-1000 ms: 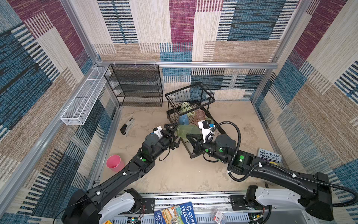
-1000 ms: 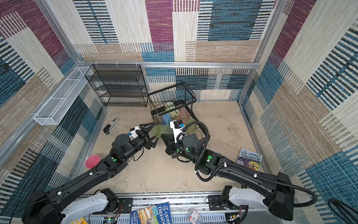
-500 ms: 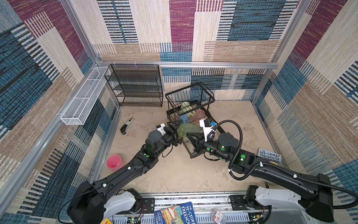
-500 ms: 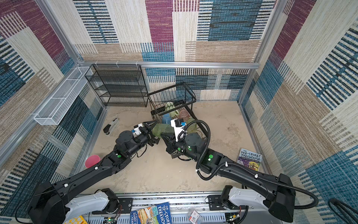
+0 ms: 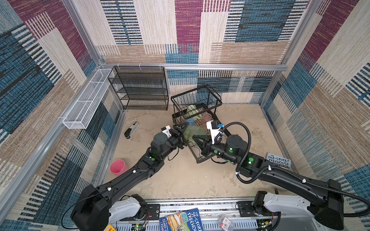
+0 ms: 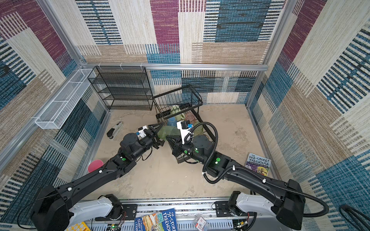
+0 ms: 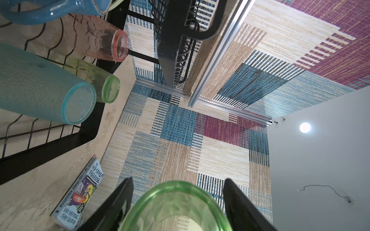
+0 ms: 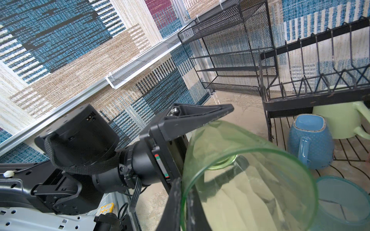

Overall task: Load cups into a dish rack
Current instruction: Pick up the cup from the bottom-center of the table, then place the cup upside down at the dish rack.

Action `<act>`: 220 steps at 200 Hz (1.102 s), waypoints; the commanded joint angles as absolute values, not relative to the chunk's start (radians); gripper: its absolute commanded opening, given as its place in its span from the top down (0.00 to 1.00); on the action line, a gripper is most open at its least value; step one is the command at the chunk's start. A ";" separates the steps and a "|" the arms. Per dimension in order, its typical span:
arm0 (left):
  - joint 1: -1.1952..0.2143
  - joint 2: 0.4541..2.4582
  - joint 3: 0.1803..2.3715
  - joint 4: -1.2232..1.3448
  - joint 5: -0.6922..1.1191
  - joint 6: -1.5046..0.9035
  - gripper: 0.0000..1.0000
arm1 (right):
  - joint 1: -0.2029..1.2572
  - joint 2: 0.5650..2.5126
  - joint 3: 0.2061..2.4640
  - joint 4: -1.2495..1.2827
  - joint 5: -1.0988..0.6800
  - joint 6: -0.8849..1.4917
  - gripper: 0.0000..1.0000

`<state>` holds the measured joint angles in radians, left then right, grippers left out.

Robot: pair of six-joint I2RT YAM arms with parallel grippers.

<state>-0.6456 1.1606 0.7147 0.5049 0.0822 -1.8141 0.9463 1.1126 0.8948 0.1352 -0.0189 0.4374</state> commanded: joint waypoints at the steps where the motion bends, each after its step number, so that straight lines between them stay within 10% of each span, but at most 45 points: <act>1: -0.644 1.132 0.749 0.480 0.083 -1.699 0.42 | 0.939 1.120 0.907 0.135 -0.026 0.445 0.88; 76: -0.600 1.127 0.895 0.252 0.028 -1.425 0.46 | 0.904 1.104 0.932 0.067 0.049 0.450 0.27; 220: -0.555 1.707 1.827 -0.174 -0.053 -0.496 0.48 | 0.769 0.955 0.820 -0.054 0.137 0.343 0.22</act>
